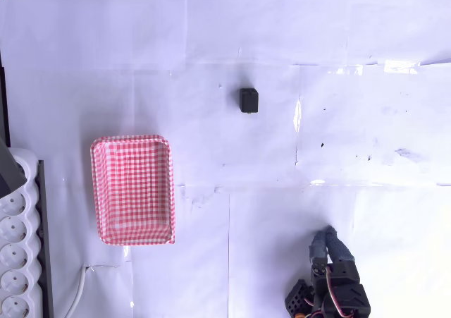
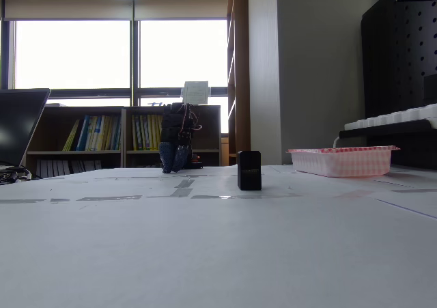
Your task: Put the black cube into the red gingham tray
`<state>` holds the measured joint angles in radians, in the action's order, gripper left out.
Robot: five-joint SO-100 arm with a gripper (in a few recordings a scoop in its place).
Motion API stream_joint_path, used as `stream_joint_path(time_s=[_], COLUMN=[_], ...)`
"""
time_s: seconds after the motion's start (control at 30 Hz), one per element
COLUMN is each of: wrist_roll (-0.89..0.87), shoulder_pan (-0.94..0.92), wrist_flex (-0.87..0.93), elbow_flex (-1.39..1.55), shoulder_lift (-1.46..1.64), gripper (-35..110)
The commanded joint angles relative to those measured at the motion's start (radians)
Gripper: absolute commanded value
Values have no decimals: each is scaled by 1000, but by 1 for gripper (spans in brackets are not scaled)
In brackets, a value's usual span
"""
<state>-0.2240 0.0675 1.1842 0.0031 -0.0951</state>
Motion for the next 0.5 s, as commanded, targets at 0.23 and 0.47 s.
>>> stream_joint_path(time_s=[0.23, 0.47], wrist_roll=[173, 238], shoulder_pan=[212, 259], wrist_flex=[-1824, -2146], elbow_flex=[32, 242], shoulder_lift=[1164, 1603], gripper=[32, 36])
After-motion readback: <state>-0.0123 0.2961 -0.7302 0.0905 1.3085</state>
